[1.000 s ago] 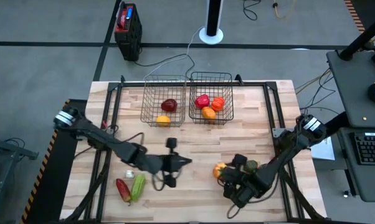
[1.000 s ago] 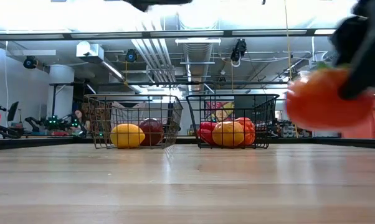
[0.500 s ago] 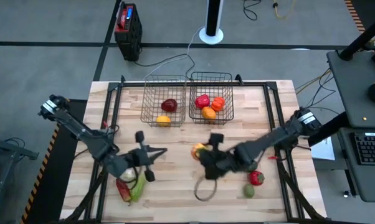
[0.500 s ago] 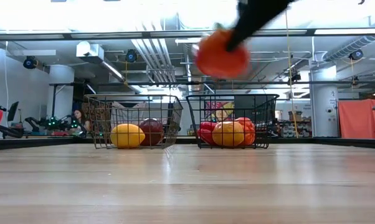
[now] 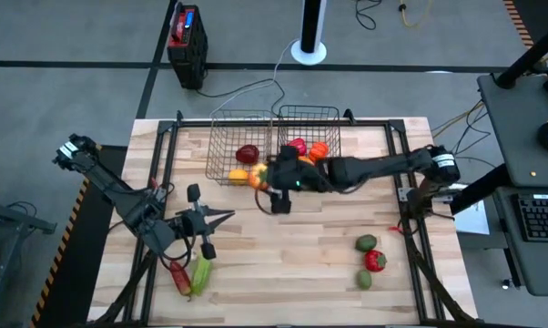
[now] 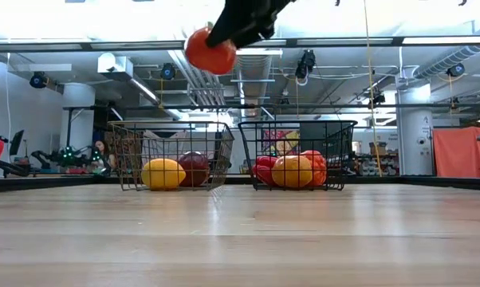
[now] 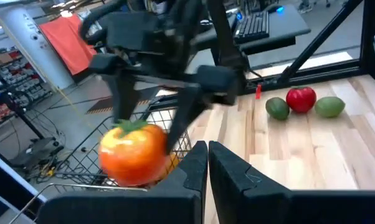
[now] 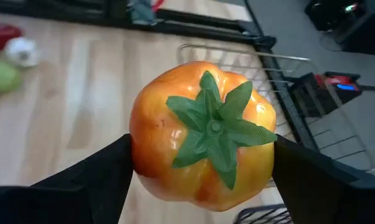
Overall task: Sort produce into baskets
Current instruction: Put the orange tomato into the silver wire basket
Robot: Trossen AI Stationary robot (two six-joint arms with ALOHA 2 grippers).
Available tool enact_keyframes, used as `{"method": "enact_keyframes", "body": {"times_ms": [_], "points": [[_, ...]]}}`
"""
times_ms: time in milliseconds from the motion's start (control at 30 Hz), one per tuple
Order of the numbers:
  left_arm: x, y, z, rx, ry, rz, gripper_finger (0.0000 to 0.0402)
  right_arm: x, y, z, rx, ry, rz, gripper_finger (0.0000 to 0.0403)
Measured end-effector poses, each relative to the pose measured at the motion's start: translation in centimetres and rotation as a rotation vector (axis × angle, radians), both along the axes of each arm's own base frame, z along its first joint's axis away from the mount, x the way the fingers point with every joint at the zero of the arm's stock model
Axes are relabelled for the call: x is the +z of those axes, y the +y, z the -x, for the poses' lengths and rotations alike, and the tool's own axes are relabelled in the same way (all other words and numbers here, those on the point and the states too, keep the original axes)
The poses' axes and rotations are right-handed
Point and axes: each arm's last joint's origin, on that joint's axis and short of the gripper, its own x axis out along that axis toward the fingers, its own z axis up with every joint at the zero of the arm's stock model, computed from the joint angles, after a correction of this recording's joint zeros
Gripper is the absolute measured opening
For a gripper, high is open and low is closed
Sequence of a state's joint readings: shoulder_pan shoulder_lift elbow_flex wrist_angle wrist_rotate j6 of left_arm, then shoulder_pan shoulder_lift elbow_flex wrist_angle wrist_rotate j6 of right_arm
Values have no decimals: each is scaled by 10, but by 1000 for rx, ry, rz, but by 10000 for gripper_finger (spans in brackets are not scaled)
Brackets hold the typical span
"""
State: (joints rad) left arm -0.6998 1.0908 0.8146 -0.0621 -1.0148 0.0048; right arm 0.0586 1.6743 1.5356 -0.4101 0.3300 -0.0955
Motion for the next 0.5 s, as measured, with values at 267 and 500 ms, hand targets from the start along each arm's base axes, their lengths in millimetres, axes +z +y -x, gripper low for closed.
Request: {"method": "enact_keyframes", "body": {"times_ms": [267, 500], "points": [[5, 10, 9, 116, -12, -45, 0, 6, -40, -8, -20, -105, -22, 327], [8, 13, 13, 120, -18, -42, 0, 0, -64, -21, 5, -159, -56, 327]]}}
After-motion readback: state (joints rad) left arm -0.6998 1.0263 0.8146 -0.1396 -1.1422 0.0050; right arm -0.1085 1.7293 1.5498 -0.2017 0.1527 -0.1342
